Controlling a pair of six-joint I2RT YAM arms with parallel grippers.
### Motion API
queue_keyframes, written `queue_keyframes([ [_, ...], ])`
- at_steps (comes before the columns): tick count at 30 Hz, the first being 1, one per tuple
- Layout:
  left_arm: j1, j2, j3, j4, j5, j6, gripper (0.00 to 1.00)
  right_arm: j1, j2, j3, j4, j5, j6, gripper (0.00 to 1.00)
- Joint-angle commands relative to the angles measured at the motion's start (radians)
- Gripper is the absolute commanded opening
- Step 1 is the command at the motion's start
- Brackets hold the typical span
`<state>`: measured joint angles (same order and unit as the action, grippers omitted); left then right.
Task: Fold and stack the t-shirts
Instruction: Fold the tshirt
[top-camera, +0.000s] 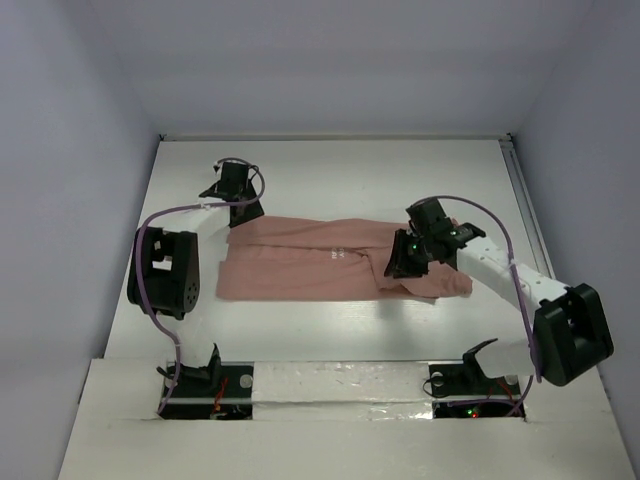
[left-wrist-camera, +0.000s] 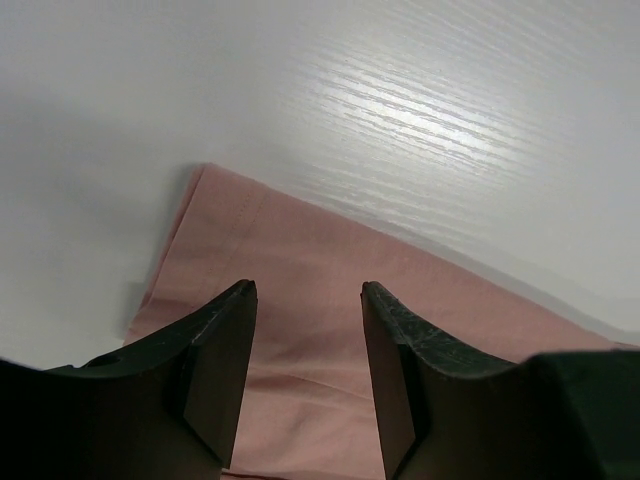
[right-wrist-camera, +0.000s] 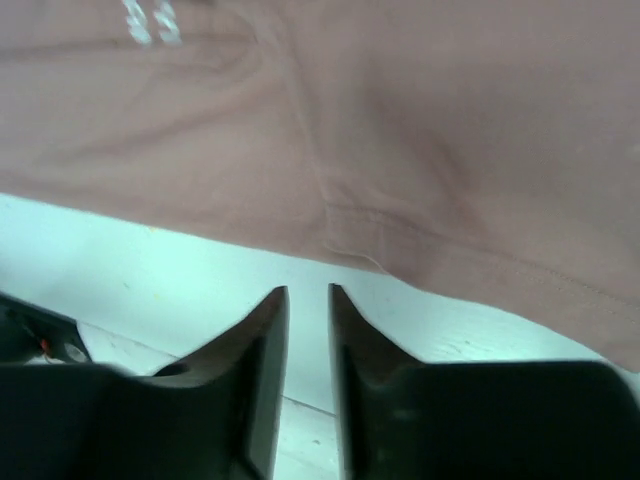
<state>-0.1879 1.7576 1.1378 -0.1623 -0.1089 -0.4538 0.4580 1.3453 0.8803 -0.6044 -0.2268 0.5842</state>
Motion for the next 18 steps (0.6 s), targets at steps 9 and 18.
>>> queue_keyframes([
  [9,0.005,0.031,0.059,-0.002,0.012,0.030,0.43,-0.461,0.053,0.039,0.299,0.055,-0.021,0.21],
  [18,0.036,0.124,0.119,-0.006,0.032,0.026,0.44,-0.659,0.328,0.089,0.515,-0.106,0.049,0.33],
])
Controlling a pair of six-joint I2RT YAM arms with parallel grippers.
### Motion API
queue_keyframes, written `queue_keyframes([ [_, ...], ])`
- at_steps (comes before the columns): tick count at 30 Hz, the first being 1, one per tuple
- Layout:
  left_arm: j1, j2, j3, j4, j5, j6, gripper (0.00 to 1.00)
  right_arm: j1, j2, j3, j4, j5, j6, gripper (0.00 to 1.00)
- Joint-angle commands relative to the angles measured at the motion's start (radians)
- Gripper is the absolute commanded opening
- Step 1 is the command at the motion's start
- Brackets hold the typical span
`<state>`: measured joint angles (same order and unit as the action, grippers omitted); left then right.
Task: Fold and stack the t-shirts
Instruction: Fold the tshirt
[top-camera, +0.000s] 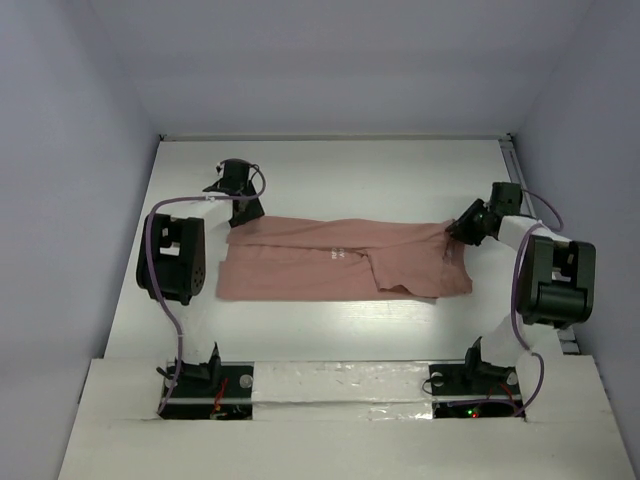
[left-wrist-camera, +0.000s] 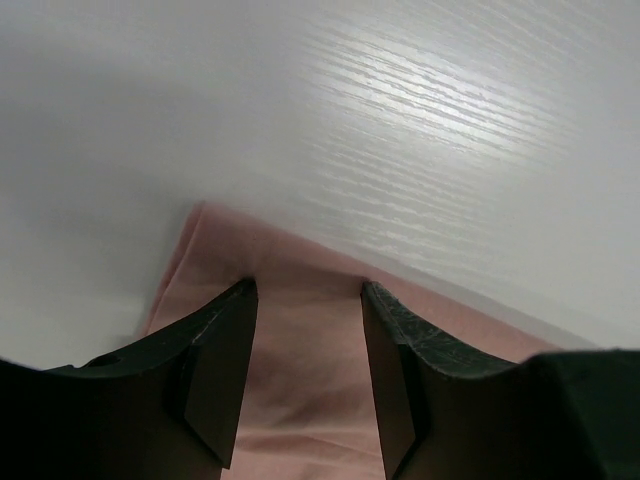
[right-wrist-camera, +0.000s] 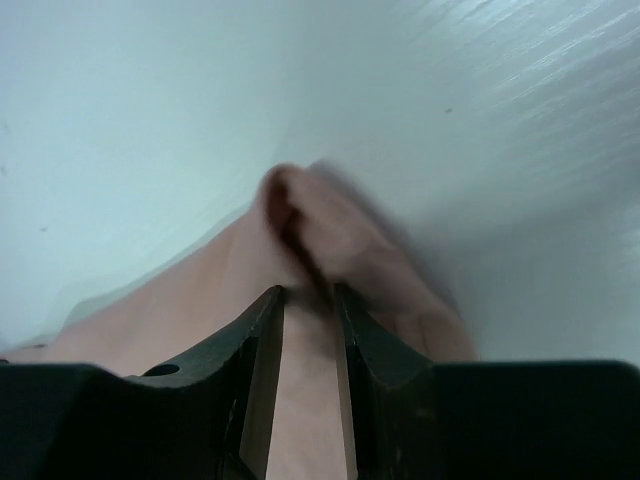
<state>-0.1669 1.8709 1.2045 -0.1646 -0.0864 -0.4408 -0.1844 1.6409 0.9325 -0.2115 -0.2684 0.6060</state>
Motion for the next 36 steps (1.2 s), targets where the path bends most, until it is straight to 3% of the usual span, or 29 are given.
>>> queue_keyframes([
  [1,0.024,0.028,0.053,-0.006,0.013,0.011,0.44,-0.027,0.062,0.042,0.129,-0.068,0.032,0.33],
  [10,0.064,0.069,0.043,-0.015,0.040,-0.007,0.43,-0.038,0.120,0.069,0.167,-0.066,0.057,0.31],
  [12,0.075,0.077,0.038,-0.016,0.048,-0.015,0.43,-0.038,0.108,0.060,0.181,-0.066,0.061,0.14],
  [16,0.099,0.074,0.004,-0.007,0.059,-0.033,0.43,-0.038,0.105,0.074,0.164,-0.051,0.037,0.00],
  [22,0.118,0.053,-0.042,0.013,0.056,-0.059,0.43,-0.072,0.106,0.101,0.130,-0.014,0.032,0.00],
  [32,0.136,0.013,-0.077,0.040,0.082,-0.095,0.43,-0.101,0.191,0.193,0.103,-0.084,0.023,0.02],
  [35,0.136,0.001,-0.079,0.042,0.114,-0.102,0.43,-0.101,0.189,0.209,0.080,-0.084,0.014,0.14],
  [36,0.136,-0.004,-0.077,0.042,0.117,-0.102,0.43,-0.101,0.172,0.209,0.072,-0.083,0.011,0.27],
])
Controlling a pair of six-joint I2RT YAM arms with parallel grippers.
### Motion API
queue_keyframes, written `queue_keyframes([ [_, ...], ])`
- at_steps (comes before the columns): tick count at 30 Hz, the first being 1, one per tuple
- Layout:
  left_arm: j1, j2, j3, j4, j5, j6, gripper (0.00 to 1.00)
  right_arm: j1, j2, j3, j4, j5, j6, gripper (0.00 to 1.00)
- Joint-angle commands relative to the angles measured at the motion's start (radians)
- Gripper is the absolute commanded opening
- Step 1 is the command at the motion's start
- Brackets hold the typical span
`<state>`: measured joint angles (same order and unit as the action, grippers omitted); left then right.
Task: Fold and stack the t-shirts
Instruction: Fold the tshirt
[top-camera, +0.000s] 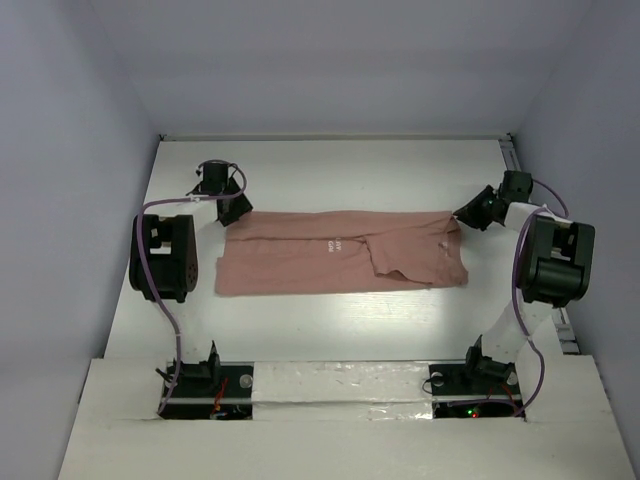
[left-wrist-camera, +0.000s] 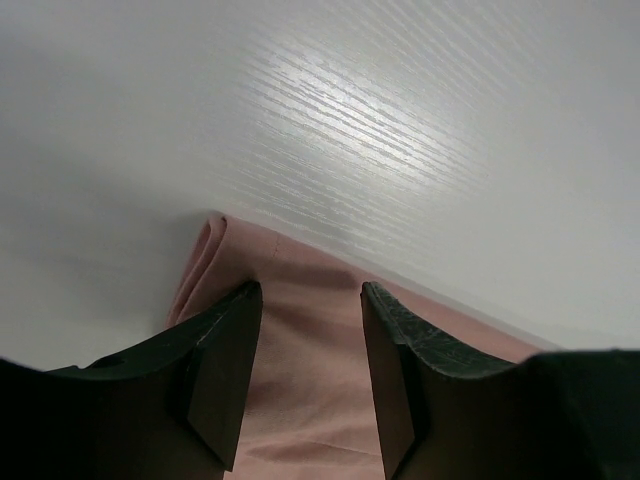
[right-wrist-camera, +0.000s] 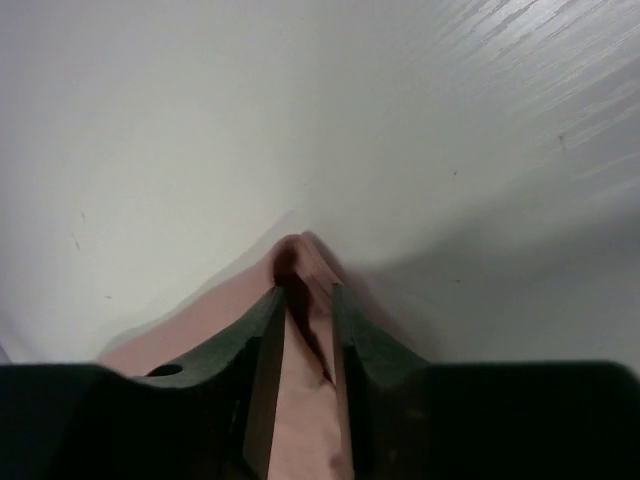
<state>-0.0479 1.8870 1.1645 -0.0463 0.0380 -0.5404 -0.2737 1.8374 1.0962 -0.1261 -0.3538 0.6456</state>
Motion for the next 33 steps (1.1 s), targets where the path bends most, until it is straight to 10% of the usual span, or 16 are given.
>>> queue_keyframes([
  [1,0.017,-0.025,-0.037,-0.076,-0.006,-0.004,0.43,-0.012,-0.036,0.048,-0.026,0.004,-0.031,0.34],
  [7,0.017,-0.052,-0.029,-0.093,-0.024,-0.004,0.44,0.028,-0.209,-0.027,-0.109,0.026,-0.043,0.42],
  [15,0.000,-0.210,-0.046,-0.102,-0.075,-0.006,0.45,0.234,-0.524,-0.387,-0.104,0.003,0.077,0.00],
  [21,-0.122,-0.249,-0.106,-0.069,-0.101,-0.039,0.45,0.234,-0.518,-0.510,-0.130,0.024,0.058,0.00],
  [33,-0.011,-0.187,-0.239,-0.026,-0.033,-0.058,0.46,0.234,-0.665,-0.443,-0.274,0.185,0.069,0.03],
])
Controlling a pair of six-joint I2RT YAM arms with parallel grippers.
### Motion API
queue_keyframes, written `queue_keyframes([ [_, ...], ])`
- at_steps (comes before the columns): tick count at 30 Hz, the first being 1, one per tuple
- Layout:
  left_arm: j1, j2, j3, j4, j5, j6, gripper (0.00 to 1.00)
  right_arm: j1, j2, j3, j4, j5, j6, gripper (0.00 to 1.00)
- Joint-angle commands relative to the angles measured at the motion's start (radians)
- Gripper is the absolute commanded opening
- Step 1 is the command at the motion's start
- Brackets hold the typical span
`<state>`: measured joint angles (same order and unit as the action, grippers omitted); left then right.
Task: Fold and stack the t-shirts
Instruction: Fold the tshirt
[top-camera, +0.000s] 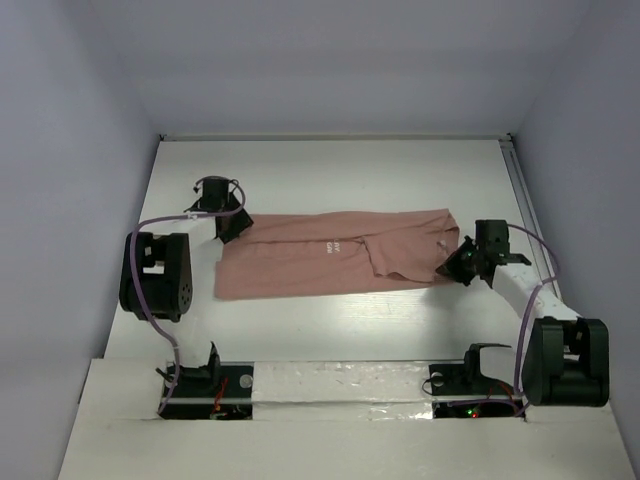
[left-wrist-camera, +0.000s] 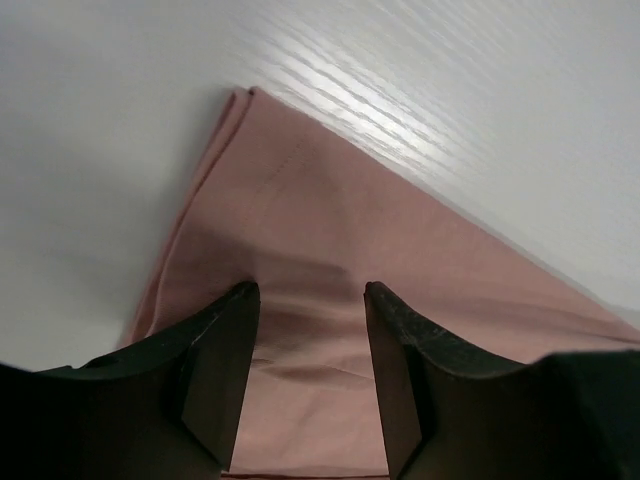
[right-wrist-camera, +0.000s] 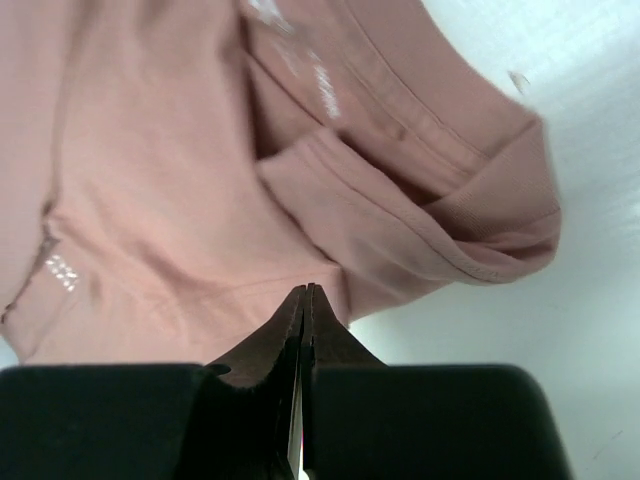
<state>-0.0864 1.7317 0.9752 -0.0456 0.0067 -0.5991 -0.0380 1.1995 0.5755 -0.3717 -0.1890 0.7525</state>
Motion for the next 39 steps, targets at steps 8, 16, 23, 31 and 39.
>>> queue_keyframes([
  [8,0.028,-0.213,-0.133,-0.069,0.035,-0.013,0.46,0.095,0.233,0.302,0.048,-0.029,-0.084,0.02],
  [16,0.019,-0.445,-0.116,-0.174,-0.057,0.007,0.46,0.136,0.616,0.550,0.145,0.013,-0.084,0.01],
  [23,-0.114,-0.512,0.022,-0.238,-0.077,-0.008,0.46,0.263,1.078,1.191,0.033,-0.033,-0.078,0.00],
  [31,-0.159,-0.561,0.126,-0.378,-0.117,0.016,0.46,0.359,1.546,2.161,0.077,-0.316,0.209,0.59],
  [39,-0.159,-0.554,0.192,-0.355,-0.086,0.065,0.46,0.395,0.794,1.239,0.350,-0.247,-0.024,0.93],
])
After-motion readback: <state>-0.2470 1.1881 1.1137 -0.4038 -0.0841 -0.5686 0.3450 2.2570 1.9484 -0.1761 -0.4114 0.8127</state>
